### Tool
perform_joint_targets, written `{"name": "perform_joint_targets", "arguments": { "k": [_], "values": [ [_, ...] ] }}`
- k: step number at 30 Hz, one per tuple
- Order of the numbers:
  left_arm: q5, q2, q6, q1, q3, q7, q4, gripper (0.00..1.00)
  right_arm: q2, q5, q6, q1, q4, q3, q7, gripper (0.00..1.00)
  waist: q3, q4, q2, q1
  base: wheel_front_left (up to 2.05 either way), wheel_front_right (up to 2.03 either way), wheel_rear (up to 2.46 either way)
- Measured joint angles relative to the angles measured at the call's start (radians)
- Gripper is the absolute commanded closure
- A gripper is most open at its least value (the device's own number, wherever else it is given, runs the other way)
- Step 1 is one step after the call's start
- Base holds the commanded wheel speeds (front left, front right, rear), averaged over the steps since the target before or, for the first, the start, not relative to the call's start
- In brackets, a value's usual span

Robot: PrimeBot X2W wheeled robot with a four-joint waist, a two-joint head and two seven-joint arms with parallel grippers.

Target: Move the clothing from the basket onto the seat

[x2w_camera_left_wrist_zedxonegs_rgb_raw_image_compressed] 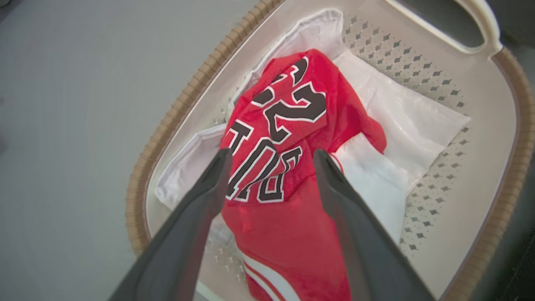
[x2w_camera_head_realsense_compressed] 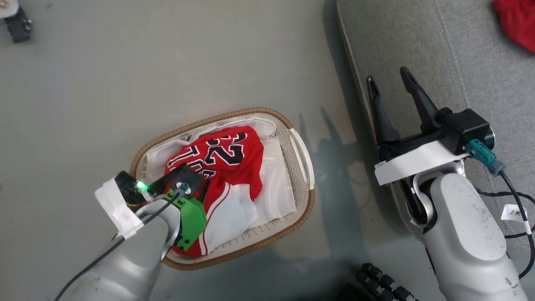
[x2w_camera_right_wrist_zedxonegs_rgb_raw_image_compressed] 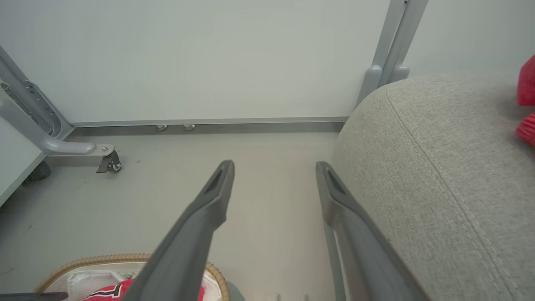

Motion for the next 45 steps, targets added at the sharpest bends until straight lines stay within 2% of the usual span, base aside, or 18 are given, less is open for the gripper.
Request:
{"name": "perform_joint_targets", "arguments": {
  "k": [3,17,21,23,24,25,26,35,41,45],
  "values": [
    [0.023,0.007,0.003,-0.049,-0.025,0.028,0.054,0.0,0.0,0.011,0.0,-0.012,-0.002,0.001,0.0,0.0,0.043,-0.019,0.0,0.0,0.0,0.0,0.0],
    [0.124,0.057,0.144,-0.16,-0.123,0.149,0.129,0.0,0.001,0.054,0.0,-0.026,-0.021,0.019,0.0,0.0,0.185,-0.096,0.0,0.0,0.0,0.0,0.0],
    [0.14,0.059,0.147,-0.166,-0.15,0.186,0.134,0.0,0.001,0.055,0.0,-0.026,-0.021,0.021,0.0,0.0,0.206,-0.107,0.0,0.0,0.0,0.0,0.0],
    [0.14,0.059,0.129,-0.172,-0.158,0.203,0.136,0.0,0.001,0.056,0.0,-0.026,-0.021,0.02,0.0,0.0,0.213,-0.11,0.0,0.0,0.0,0.0,0.0],
    [0.142,0.059,0.125,-0.175,-0.164,0.202,0.136,0.05,0.001,0.057,0.0,-0.026,-0.021,0.021,0.0,0.0,0.216,-0.11,0.0,0.0,0.0,0.0,0.0],
    [0.142,0.059,0.115,-0.176,-0.168,0.199,0.136,0.8,0.001,0.057,0.0,-0.027,-0.02,0.021,0.0,0.0,0.219,-0.11,0.0,0.0,0.0,0.0,0.0],
    [0.14,0.059,0.113,-0.176,-0.166,0.194,0.137,1.0,0.001,0.057,0.0,-0.03,-0.02,0.021,0.0,0.0,0.219,-0.108,0.0,0.0,0.0,0.0,0.0],
    [0.066,0.014,0.085,-0.132,-0.133,0.081,0.138,1.0,0.003,0.046,0.0,-0.039,0.003,0.003,0.0,0.0,0.169,-0.088,0.0,0.0,0.0,0.0,0.0],
    [0.036,-0.031,0.057,-0.093,-0.131,0.019,0.132,1.0,0.003,0.017,0.0,-0.027,0.027,-0.029,0.0,0.0,0.086,-0.07,0.0,0.0,0.0,0.0,0.0],
    [-0.025,-0.052,0.05,-0.031,-0.099,-0.008,0.104,1.0,0.003,-0.006,0.0,0.02,0.048,-0.046,0.0,0.0,0.016,-0.052,0.0,-0.0001,0.0,0.0,0.0]
  ]
}}
